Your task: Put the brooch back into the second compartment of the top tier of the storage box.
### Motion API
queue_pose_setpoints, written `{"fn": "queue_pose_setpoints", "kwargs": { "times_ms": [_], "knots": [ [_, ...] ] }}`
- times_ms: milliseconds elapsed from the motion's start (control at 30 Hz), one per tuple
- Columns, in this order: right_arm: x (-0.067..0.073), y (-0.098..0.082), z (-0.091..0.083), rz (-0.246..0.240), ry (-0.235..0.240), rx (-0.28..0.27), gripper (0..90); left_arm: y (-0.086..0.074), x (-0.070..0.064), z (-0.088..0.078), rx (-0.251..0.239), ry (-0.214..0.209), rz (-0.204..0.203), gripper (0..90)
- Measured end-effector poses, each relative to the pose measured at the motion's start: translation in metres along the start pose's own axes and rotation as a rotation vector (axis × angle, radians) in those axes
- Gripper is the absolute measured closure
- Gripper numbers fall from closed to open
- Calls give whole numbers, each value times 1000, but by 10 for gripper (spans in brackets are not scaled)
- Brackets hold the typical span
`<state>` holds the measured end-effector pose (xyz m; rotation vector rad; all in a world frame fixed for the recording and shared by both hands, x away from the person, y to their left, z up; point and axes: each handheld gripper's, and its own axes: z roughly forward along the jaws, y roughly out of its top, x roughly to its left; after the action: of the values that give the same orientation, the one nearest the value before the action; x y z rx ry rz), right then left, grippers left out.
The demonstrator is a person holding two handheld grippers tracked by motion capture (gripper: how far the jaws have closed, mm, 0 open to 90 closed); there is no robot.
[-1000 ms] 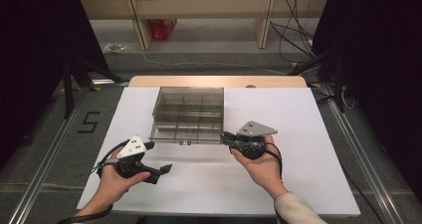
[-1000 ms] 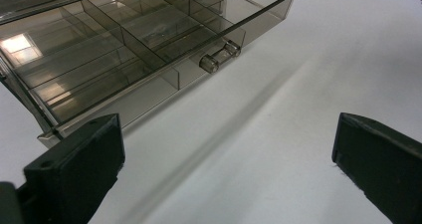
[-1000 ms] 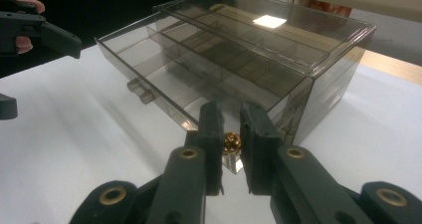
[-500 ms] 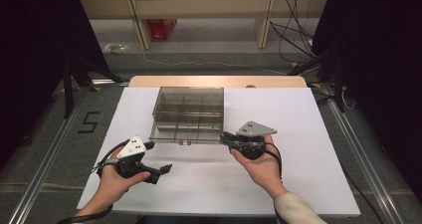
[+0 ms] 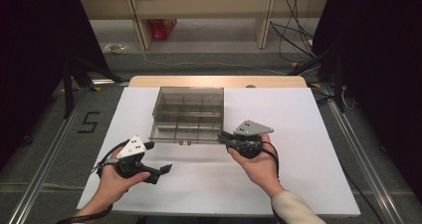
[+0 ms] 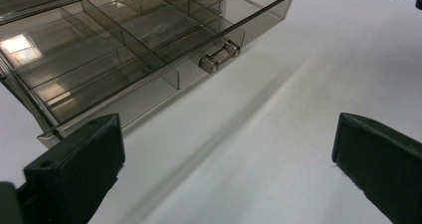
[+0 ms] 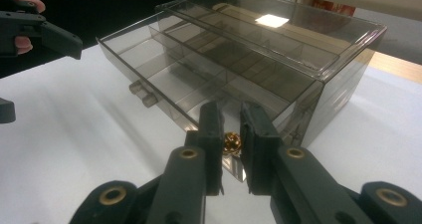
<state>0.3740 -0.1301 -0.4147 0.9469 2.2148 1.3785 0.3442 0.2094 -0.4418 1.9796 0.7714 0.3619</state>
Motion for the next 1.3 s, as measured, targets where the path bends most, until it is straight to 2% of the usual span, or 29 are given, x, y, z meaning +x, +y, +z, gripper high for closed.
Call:
{"fn": "queue_pose_setpoints", "kwargs": {
  "times_ms": [1300],
  "knots": [
    [6, 7, 13, -6, 15, -2, 807, 1, -1, -1, -3, 0, 3, 0]
  ]
}}
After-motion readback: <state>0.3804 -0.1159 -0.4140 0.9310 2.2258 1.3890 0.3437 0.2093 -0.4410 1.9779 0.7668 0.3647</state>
